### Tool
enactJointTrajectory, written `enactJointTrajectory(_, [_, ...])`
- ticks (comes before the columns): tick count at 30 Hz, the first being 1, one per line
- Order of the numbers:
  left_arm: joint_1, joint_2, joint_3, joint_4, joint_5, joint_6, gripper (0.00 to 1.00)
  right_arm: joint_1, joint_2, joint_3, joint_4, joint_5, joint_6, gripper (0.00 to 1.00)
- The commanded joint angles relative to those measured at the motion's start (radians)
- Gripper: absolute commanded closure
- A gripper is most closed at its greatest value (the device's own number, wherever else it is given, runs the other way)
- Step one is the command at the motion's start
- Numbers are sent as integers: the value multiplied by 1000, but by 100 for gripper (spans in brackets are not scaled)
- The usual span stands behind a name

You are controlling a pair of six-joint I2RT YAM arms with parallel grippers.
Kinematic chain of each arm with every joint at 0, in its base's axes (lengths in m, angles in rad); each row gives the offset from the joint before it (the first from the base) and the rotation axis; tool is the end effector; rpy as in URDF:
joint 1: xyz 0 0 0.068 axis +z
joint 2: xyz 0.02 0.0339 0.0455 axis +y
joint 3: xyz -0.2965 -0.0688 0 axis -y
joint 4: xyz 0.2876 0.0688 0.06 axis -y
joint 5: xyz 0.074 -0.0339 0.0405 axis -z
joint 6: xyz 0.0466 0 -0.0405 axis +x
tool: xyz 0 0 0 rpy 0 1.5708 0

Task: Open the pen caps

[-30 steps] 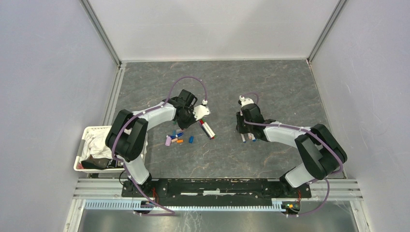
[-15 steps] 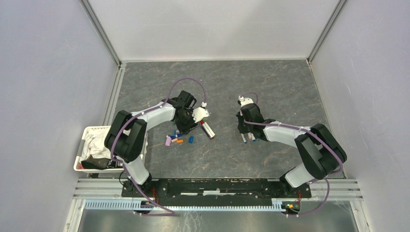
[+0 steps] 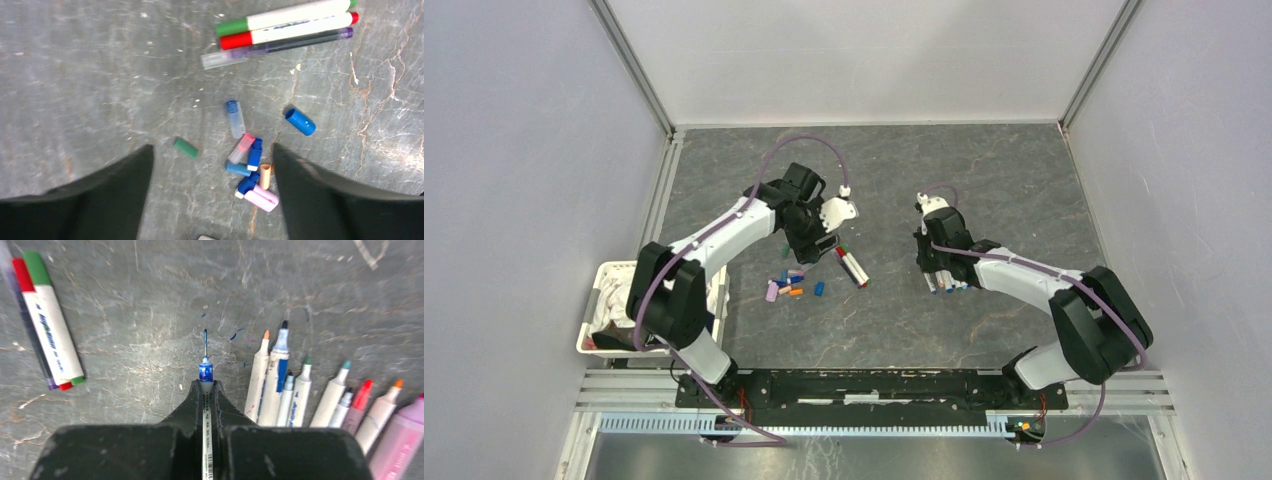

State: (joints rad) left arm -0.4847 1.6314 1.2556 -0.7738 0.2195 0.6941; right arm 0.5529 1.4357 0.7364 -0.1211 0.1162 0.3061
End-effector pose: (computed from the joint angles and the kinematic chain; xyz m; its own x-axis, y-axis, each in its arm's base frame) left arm 0.3283 -0.1843 0.2507 -0.2794 0.8527 -0.4414 0.9266 0.3599 0.1088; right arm 0.2758 0.1639 0.1801 -0.7304 -0.0990 -0.6758 -0.2456 0.9613 0.1246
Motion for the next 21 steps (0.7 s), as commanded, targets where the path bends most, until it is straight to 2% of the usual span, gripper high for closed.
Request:
enactJointTrajectory(1, [29,-70,89,-55,18,-38,1,-32,-89,49,-61,64,-52,100])
enactJointTrajectory(8, [53,-127,88,-67,-25,-99,0,-135,-132,-46,-39,149,-61,100])
enactJointTrajectory(14, [57,-203,62,-67,-22,-110,0,-177,-80,-81,19,155,-61,98])
enactJointTrajectory(21, [58,-214,72,-90,-39,-130,0,-179,-63,-69,13,143,-23,68])
